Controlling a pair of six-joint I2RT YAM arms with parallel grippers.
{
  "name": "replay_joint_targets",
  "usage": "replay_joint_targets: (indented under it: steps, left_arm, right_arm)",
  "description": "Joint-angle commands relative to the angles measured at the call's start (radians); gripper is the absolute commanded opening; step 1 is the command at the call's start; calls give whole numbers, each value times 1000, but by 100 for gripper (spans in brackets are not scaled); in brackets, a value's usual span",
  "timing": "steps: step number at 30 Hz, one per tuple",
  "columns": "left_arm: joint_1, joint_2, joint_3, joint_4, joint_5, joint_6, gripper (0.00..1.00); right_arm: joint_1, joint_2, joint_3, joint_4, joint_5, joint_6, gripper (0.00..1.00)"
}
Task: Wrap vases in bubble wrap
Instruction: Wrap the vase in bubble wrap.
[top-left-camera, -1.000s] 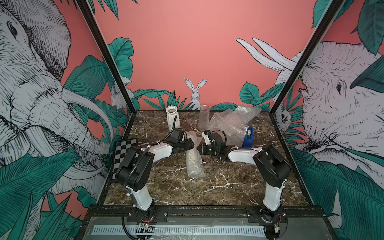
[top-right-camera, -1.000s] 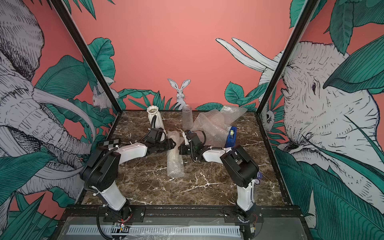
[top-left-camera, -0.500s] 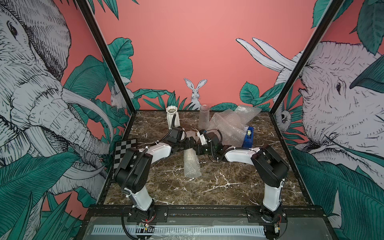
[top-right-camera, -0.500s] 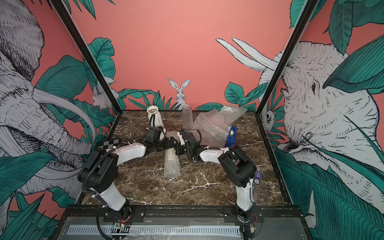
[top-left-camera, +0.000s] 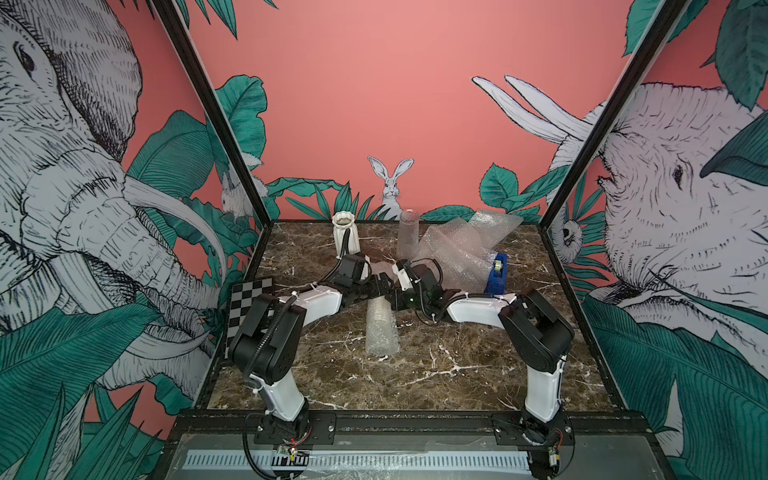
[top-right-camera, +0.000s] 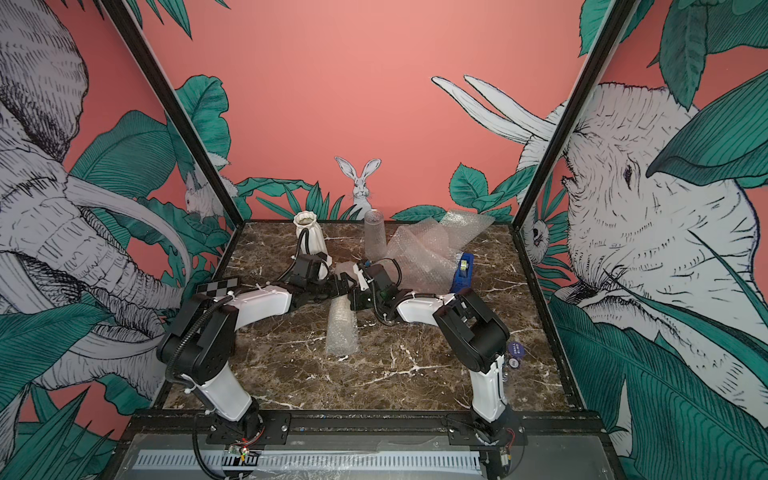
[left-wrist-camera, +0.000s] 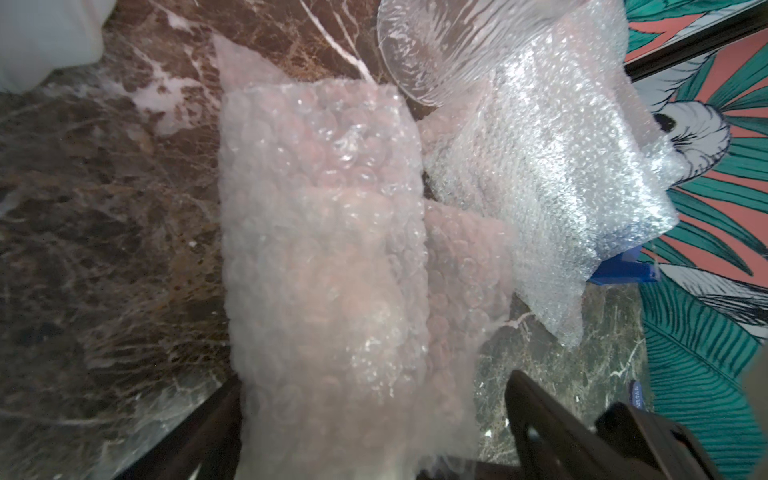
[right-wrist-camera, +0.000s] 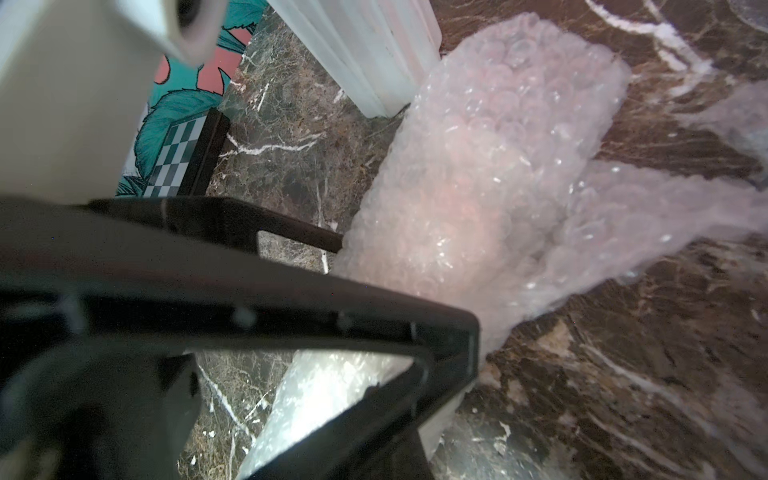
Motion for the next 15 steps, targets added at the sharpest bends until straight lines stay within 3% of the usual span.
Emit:
replay_joint_targets:
  steps: [1,4,11,15]
  left_arm:
    - [-9,28,24,-66,13,29,91]
    - [-10,32,40,-157,-103,79,88]
    - [-9,37,32,-157,-121,86,75]
    - [-9,43,20,-138,-133,66,67]
  right_arm:
    - [11,11,43,85,-29,-15,0]
    - [11,17,54,86,-29,-12,0]
    - [13,41,86,68,-37,-7,2]
    - [18,25,82,46,-24,-16,10]
